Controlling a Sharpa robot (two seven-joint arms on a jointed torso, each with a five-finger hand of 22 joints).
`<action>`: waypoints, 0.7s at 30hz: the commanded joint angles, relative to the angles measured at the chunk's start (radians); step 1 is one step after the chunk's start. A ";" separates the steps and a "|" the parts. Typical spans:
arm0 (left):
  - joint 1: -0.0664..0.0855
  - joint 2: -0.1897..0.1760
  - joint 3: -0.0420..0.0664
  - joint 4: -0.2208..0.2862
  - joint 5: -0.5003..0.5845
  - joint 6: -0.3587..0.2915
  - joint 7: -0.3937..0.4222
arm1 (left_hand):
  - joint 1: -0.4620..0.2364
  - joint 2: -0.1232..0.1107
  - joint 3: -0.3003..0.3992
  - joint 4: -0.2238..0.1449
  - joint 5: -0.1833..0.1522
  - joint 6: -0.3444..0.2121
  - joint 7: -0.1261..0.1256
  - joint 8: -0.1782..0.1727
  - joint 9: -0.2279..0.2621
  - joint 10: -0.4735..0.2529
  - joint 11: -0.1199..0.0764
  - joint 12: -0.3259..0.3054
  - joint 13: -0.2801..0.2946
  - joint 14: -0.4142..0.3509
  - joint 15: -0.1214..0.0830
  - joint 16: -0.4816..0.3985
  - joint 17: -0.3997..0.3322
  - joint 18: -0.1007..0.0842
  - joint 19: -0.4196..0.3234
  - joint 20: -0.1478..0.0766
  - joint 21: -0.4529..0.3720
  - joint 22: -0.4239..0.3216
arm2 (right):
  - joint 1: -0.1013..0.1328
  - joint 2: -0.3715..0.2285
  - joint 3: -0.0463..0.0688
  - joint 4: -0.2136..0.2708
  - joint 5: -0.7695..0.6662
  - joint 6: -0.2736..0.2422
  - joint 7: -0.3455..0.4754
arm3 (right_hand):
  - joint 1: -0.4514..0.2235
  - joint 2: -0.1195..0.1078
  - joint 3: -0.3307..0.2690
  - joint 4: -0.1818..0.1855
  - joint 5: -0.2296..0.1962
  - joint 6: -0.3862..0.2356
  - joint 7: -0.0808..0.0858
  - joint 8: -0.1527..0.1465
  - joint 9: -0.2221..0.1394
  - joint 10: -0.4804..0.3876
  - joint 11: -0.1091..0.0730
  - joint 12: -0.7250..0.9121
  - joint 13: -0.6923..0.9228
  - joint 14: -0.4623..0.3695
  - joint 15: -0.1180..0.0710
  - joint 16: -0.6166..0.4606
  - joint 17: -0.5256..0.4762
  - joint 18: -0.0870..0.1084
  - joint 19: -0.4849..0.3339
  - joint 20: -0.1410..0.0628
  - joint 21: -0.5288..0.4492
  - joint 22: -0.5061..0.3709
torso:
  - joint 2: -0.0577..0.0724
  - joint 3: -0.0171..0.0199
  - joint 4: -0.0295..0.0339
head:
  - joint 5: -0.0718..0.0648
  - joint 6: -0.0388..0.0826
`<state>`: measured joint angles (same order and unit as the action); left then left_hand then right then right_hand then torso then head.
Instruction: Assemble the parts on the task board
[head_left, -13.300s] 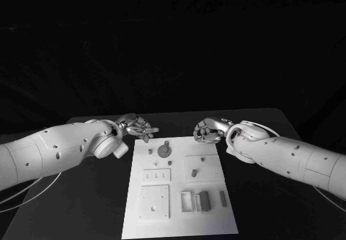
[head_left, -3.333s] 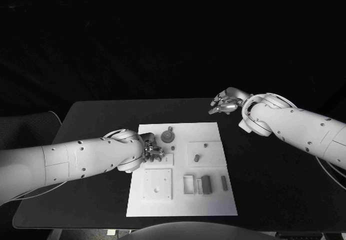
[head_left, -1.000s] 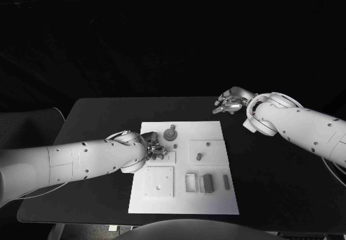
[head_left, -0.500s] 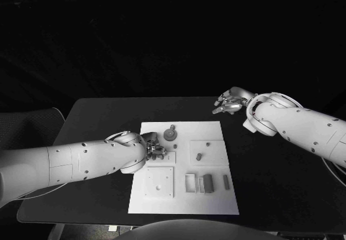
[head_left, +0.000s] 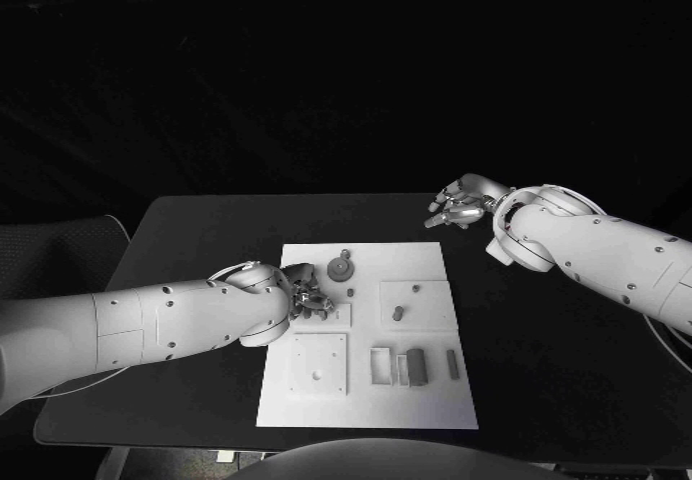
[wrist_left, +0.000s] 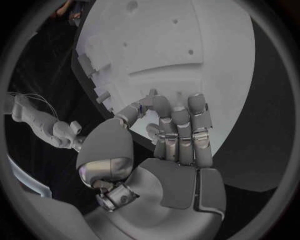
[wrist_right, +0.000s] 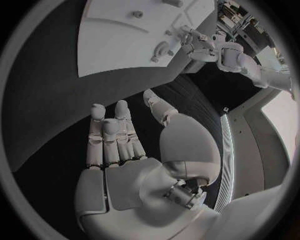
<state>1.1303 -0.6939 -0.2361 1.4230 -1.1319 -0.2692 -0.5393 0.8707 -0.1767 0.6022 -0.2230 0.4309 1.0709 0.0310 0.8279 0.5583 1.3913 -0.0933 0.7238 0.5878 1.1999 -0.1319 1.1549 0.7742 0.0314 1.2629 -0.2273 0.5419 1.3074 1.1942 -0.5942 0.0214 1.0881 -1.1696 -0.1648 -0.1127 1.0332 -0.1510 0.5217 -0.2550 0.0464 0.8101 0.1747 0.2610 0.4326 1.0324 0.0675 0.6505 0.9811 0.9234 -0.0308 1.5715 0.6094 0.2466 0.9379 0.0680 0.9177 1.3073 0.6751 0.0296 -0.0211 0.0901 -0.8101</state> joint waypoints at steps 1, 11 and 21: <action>-0.003 0.001 -0.001 0.003 -0.009 0.031 0.013 | -0.004 -0.001 -0.018 -0.004 0.008 0.055 -0.065 0.006 -0.003 -0.009 -0.003 0.004 -0.002 -0.007 0.000 0.005 -0.003 0.016 -0.010 0.000 0.004 0.022 | 0.000 0.000 0.000 0.000 -0.005 0.018 0.003 | -0.007 0.004 -0.006 0.003 0.004 0.000 0.006 0.001 -0.001 -0.005 0.002 0.004 -0.001 -0.004 -0.004 -0.004 -0.001 0.015 -0.007 -0.003 -0.006 0.012 | 0.000 0.0003 0.0000 | 0.000 0.000; -0.004 0.000 -0.001 0.003 -0.005 0.017 0.017 | -0.001 -0.018 -0.033 0.016 -0.043 0.053 -0.066 0.014 -0.009 -0.010 -0.003 0.010 -0.008 -0.010 0.000 0.013 -0.012 0.017 -0.012 -0.001 0.005 0.020 | -0.001 0.000 0.000 -0.002 -0.005 0.020 0.004 | -0.013 0.001 -0.008 0.009 0.004 -0.001 0.007 0.001 -0.002 -0.006 0.002 0.004 -0.002 -0.005 -0.004 -0.004 -0.002 0.015 -0.008 -0.002 -0.007 0.012 | 0.000 0.0006 -0.0003 | -0.001 0.001; -0.004 -0.001 -0.001 0.001 0.003 0.014 0.021 | 0.003 -0.012 -0.038 0.018 -0.052 0.051 -0.066 0.017 -0.013 -0.012 -0.002 0.013 -0.010 -0.013 0.000 0.016 -0.016 0.017 -0.014 0.000 0.005 0.020 | -0.001 0.001 0.000 -0.002 -0.005 0.020 0.004 | -0.015 0.000 -0.009 0.012 0.004 -0.001 0.007 0.001 -0.002 -0.006 0.002 0.004 -0.002 -0.006 -0.004 -0.004 -0.002 0.015 -0.008 -0.002 -0.007 0.012 | 0.000 0.0007 -0.0003 | -0.001 0.003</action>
<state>1.1291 -0.6971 -0.2363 1.4211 -1.1353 -0.2657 -0.5327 0.8695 -0.1876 0.5664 -0.2072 0.3819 1.1093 -0.0148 0.8423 0.5463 1.3848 -0.1001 0.7348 0.5783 1.1950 -0.1337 1.1688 0.7591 0.0385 1.2541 -0.2287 0.5419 1.3073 1.1933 -0.5936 0.0214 1.0855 -1.1696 -0.1587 -0.1127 1.0253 -0.1512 0.5134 -0.2467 0.0464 0.8094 0.1752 0.2610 0.4316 1.0308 0.0661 0.6505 0.9803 0.9198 -0.0312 1.5715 0.6089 0.2461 0.9343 0.0643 0.9169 1.3073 0.6751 0.0302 -0.0214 0.0887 -0.8068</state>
